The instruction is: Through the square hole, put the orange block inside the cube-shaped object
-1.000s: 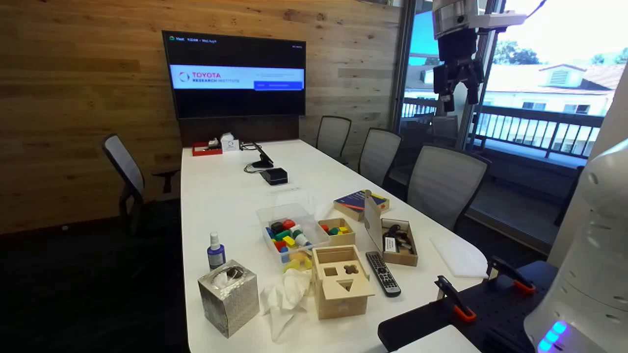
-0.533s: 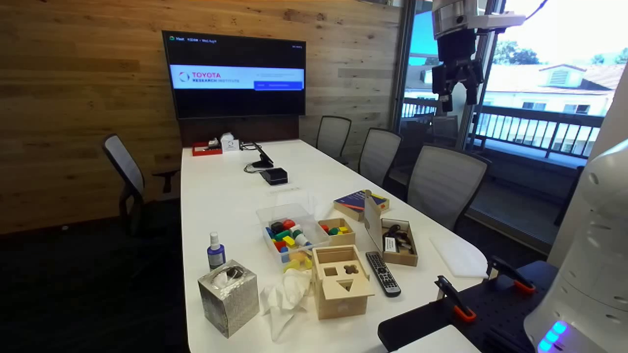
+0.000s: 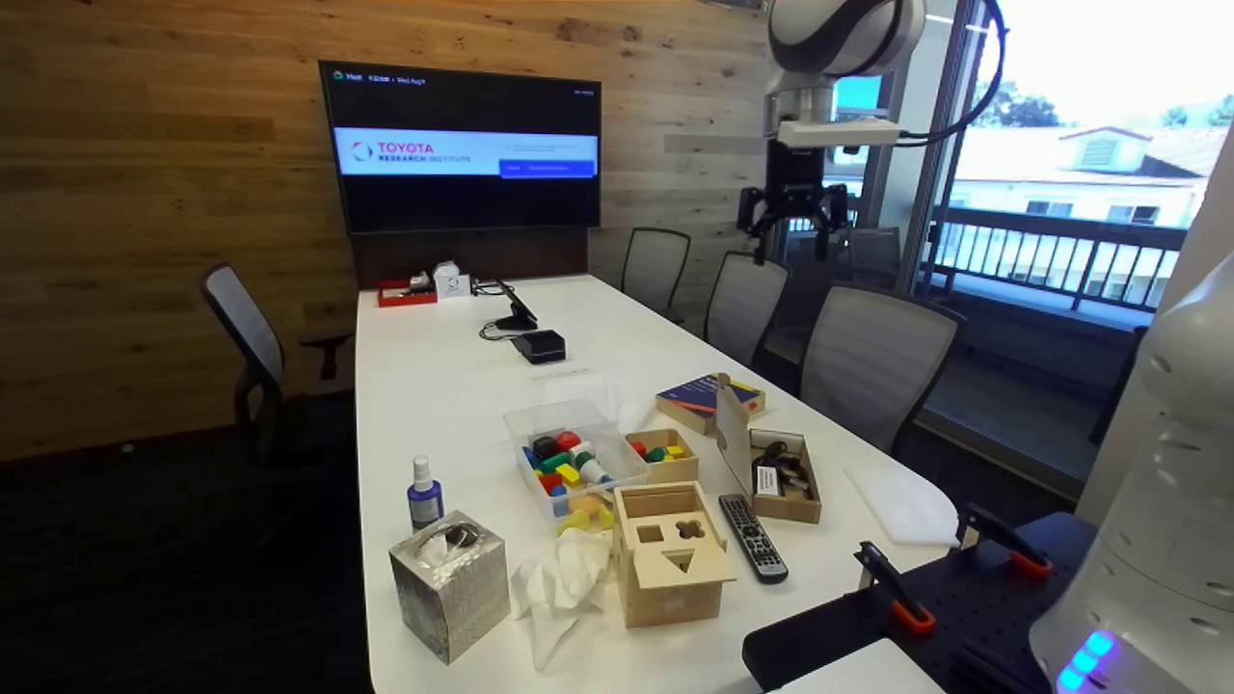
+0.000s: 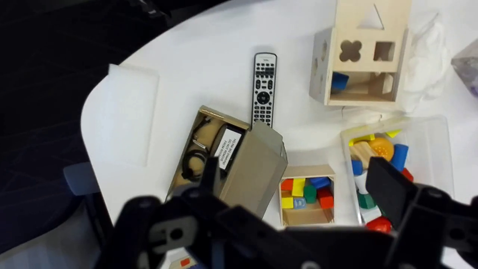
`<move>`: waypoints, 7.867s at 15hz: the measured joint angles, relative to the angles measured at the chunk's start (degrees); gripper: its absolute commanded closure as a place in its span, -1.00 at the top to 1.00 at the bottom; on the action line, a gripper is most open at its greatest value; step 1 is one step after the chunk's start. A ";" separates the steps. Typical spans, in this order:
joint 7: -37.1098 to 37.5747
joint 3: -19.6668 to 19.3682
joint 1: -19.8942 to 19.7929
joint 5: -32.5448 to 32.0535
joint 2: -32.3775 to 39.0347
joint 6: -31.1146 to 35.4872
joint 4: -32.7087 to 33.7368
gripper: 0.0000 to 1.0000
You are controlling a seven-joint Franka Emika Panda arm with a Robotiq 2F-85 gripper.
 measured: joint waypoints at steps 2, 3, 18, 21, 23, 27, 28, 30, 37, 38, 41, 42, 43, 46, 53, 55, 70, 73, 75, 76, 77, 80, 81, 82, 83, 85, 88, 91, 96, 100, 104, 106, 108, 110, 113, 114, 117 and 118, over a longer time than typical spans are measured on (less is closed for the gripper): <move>6.32 1.11 0.15 0.90 7.46 6.26 2.07 1.00; 9.41 1.50 0.44 0.98 11.33 9.24 3.44 1.00; 46.27 -8.85 16.12 -7.65 51.08 29.40 26.11 1.00; 48.01 -9.50 16.21 -7.24 54.77 33.09 28.05 1.00; 48.03 -10.02 16.03 -6.30 57.36 36.34 29.07 1.00; 47.99 -10.49 14.95 -3.55 62.59 42.85 31.33 1.00; 47.93 -10.49 14.71 -2.78 63.76 43.88 31.99 1.00; 47.90 -10.49 14.33 -1.49 65.87 44.77 33.52 1.00; 48.07 -11.12 14.22 2.18 70.90 44.98 38.07 1.00; 48.38 -11.43 14.24 2.51 71.58 44.98 38.68 1.00; 50.52 -12.42 14.26 2.69 73.97 44.99 40.72 1.00; 51.25 -12.62 14.26 2.69 74.85 44.99 41.50 1.00; 51.65 -12.74 14.26 2.71 75.76 44.99 42.35 1.00; 52.49 -12.76 14.27 2.80 78.54 44.97 45.38 1.00; 56.98 -13.42 14.58 2.83 81.67 44.14 50.03 1.00; 58.70 -13.48 14.62 2.83 81.80 43.23 50.44 1.00; 68.37 -13.47 15.04 2.83 82.36 37.54 52.77 1.00; 70.61 -13.47 15.03 2.83 82.36 37.53 52.75 1.00; 72.09 -13.47 14.96 2.83 82.36 37.53 52.62 1.00; 72.76 -13.47 14.90 2.83 82.37 37.53 52.49 1.00; 73.33 -13.47 14.83 2.84 82.37 37.53 52.29 1.00; 74.94 -13.47 14.62 2.86 82.39 37.67 51.16 1.00; 75.33 -13.47 14.55 2.86 82.39 37.83 50.65 1.00; 75.98 -13.47 14.47 2.86 82.39 38.11 50.11 1.00; 76.22 -13.47 14.38 2.87 82.34 38.59 49.65 1.00; 76.96 -13.47 14.28 2.91 82.17 39.21 49.09 1.00; 77.11 -13.47 14.24 3.03 81.92 39.81 48.50 0.32; 77.11 -13.47 14.16 3.04 81.42 40.29 47.90 -0.15; 77.11 -13.42 13.98 3.06 81.00 41.58 46.21 -0.74; 77.10 -13.28 13.84 3.06 80.68 42.10 45.47 -0.74; 77.02 -13.22 13.76 3.06 80.08 42.14 44.55 -0.74; 76.94 -13.25 13.84 3.05 78.97 42.25 43.44 -0.74; 76.88 -13.50 14.21 2.90 76.76 42.27 41.68 -0.74; 75.45 -13.33 14.37 2.70 73.62 42.32 39.44 -0.74; 69.06 -11.41 13.65 2.69 67.60 42.43 35.13 -0.74; 67.04 -10.65 13.41 2.71 65.46 42.32 33.39 -0.74; 61.64 -8.92 13.23 2.76 59.17 41.19 27.59 -0.74; 59.73 -8.20 13.12 2.78 57.23 40.71 25.63 -0.74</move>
